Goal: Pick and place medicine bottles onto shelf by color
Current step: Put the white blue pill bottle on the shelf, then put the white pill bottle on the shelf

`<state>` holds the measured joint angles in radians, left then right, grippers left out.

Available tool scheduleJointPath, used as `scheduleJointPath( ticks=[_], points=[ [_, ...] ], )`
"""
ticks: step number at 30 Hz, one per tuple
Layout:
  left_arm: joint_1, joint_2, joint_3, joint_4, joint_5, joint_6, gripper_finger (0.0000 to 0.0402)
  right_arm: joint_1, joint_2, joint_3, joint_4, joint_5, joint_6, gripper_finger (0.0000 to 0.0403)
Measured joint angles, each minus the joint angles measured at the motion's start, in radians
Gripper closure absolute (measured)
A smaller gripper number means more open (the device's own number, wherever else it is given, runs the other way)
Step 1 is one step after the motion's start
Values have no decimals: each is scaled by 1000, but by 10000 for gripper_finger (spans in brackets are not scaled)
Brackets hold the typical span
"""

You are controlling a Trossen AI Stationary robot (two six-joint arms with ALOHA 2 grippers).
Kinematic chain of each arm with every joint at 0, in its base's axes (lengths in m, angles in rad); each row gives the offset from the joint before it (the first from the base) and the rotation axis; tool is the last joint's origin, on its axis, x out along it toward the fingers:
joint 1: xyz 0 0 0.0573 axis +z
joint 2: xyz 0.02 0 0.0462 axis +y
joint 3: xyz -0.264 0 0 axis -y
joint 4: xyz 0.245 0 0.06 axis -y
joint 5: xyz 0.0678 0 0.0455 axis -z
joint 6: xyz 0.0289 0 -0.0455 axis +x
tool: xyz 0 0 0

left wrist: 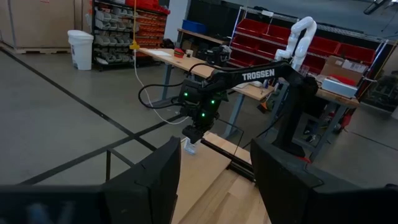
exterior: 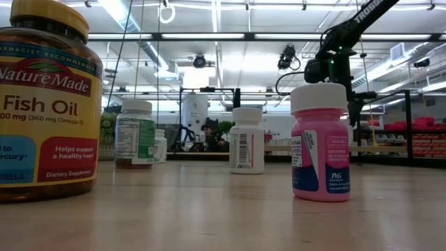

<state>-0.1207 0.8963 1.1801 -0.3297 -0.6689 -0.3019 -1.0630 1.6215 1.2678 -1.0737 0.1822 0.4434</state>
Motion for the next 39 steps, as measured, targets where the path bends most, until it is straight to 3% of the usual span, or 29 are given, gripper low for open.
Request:
scheduleJointPath(
  ticks=[11,16,21,29,34,39],
  points=[
    [0,0,0,0,0,0,202,24,0,135,-210,6,4,123],
    [0,0,0,0,0,2,200,110,0,235,-334,-99,0,120],
    [0,0,0,0,-12,2,200,302,-1,298,-350,-138,-3,120],
    [0,0,0,0,-12,-1,201,717,-1,323,-321,-140,-59,120],
    [0,0,0,2,-19,-1,205,943,-1,323,-101,-152,-74,125],
    [0,0,0,4,-21,-7,206,1064,13,324,138,-148,-11,143]
  ],
)
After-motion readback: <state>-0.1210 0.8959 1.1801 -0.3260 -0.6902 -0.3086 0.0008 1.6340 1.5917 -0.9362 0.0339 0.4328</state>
